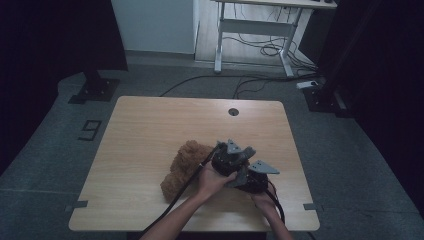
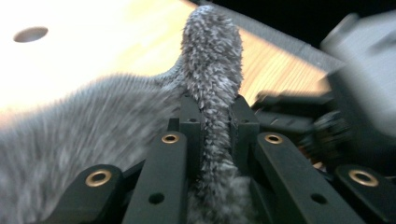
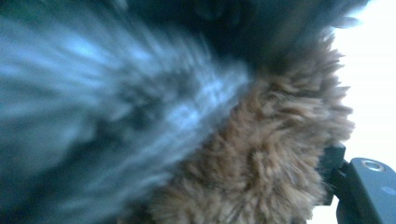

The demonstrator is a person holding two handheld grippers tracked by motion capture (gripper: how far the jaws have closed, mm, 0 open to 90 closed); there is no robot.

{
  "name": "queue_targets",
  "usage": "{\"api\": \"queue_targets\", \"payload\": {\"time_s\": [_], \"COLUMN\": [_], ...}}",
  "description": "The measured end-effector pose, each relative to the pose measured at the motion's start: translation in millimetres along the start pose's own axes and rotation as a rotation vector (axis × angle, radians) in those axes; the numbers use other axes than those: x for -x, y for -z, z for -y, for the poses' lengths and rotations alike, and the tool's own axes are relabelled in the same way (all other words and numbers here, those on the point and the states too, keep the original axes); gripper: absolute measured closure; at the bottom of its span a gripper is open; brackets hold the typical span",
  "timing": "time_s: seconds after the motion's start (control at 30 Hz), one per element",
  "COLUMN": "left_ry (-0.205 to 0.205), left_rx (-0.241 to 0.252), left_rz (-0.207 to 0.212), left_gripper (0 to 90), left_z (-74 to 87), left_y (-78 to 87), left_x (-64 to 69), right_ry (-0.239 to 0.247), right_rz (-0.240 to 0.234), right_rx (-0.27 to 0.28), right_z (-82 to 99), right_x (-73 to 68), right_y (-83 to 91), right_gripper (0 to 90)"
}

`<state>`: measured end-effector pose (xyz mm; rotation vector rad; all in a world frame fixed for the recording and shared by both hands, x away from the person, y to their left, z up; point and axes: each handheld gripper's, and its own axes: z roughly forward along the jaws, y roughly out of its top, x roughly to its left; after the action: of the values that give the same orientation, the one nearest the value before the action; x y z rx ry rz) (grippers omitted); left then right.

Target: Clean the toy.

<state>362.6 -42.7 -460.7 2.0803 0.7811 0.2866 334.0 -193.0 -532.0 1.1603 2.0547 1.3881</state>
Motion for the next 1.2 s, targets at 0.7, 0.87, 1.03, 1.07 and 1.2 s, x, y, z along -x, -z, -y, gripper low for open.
{"api": "queue_targets", "payload": {"time_s": [0.7, 0.87, 1.03, 1.07, 1.2], "left_ry": [0.179, 0.229, 0.321, 0.331, 0.313], "left_rx": [0.098, 0.092, 0.024, 0.026, 0.028], "left_rz": [-0.189, -0.198, -0.147, -0.127, -0.143], "left_gripper": [79.7, 79.5, 79.3, 79.2, 79.3], "left_z": [63.4, 77.3, 107.5, 111.8, 107.6], "left_y": [116.5, 127.1, 123.7, 120.0, 105.8], "left_x": [-99.8, -109.2, -127.0, -126.8, -119.7], "right_ry": [0.011, 0.014, 0.001, -0.001, -0.008], "right_rz": [0.004, 0.008, -0.004, -0.005, 0.005], "right_rx": [0.035, 0.035, 0.035, 0.035, 0.036], "right_z": [0.1, 1.5, 4.3, 4.5, 3.8], "right_x": [-2.7, -3.2, 0.9, 1.1, 0.1], "right_y": [-0.6, 0.5, 1.4, 1.4, -0.2], "right_gripper": [32.4, 32.6, 32.8, 32.8, 33.5]}}
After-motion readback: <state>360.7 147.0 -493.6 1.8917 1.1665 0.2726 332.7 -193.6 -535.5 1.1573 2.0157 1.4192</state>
